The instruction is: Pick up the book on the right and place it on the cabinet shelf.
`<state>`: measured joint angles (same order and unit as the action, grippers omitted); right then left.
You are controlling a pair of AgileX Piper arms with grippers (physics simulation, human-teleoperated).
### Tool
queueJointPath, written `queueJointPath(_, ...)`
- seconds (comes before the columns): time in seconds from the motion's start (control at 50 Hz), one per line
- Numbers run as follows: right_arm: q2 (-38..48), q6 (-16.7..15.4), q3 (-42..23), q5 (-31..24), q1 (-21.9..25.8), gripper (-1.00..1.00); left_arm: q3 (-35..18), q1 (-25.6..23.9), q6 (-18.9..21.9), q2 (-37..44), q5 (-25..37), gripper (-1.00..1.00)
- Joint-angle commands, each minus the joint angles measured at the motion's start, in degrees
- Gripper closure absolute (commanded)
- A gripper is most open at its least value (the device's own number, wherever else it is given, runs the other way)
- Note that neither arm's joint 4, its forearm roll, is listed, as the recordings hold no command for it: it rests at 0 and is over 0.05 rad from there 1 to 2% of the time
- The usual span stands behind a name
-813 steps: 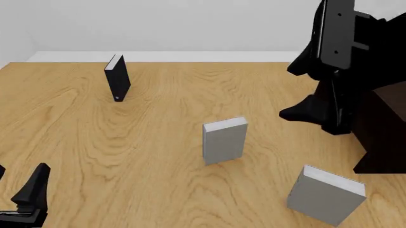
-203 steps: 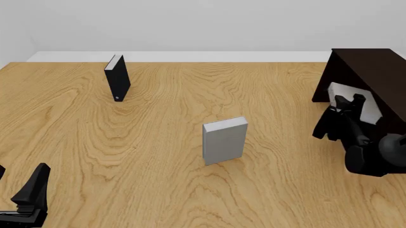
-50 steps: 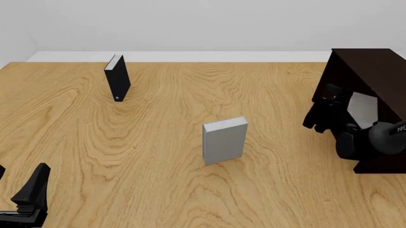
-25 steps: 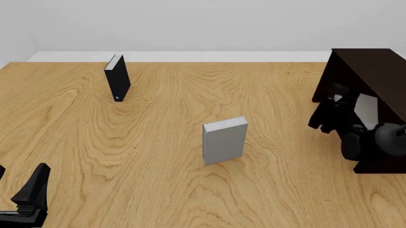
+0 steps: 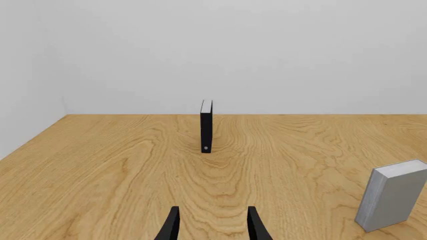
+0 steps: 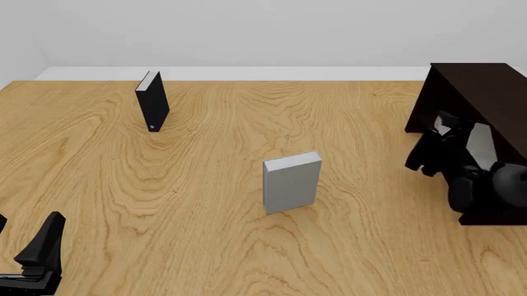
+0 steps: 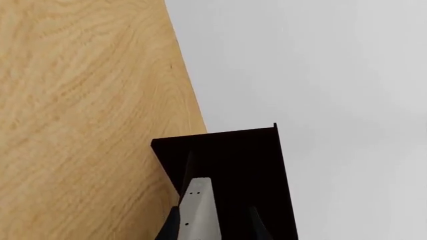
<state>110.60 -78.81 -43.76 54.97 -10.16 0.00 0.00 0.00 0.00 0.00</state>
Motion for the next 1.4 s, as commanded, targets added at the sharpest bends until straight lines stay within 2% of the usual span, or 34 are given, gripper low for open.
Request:
queueJointPath(0.02, 0.0, -0.3, 1.4, 0.2, -2.4, -1.0, 0.0, 0.0, 0.0, 0.0, 0.0, -1.0)
queueJointPath(0.74, 1.1, -1.9, 3.3, 0.6, -7.8, -1.0, 0.0, 0.0, 0.0, 0.0, 0.0, -1.0)
queueJointPath(1.0, 1.4, -2.9, 3.8, 0.5, -11.1, -1.0, 0.0, 0.0, 0.0, 0.0, 0.0, -1.0)
queueJointPath(1.4, 0.6, -2.7, 4.0, -0.2, -14.0, -1.0, 0.0, 0.0, 0.0, 0.0, 0.0, -1.0)
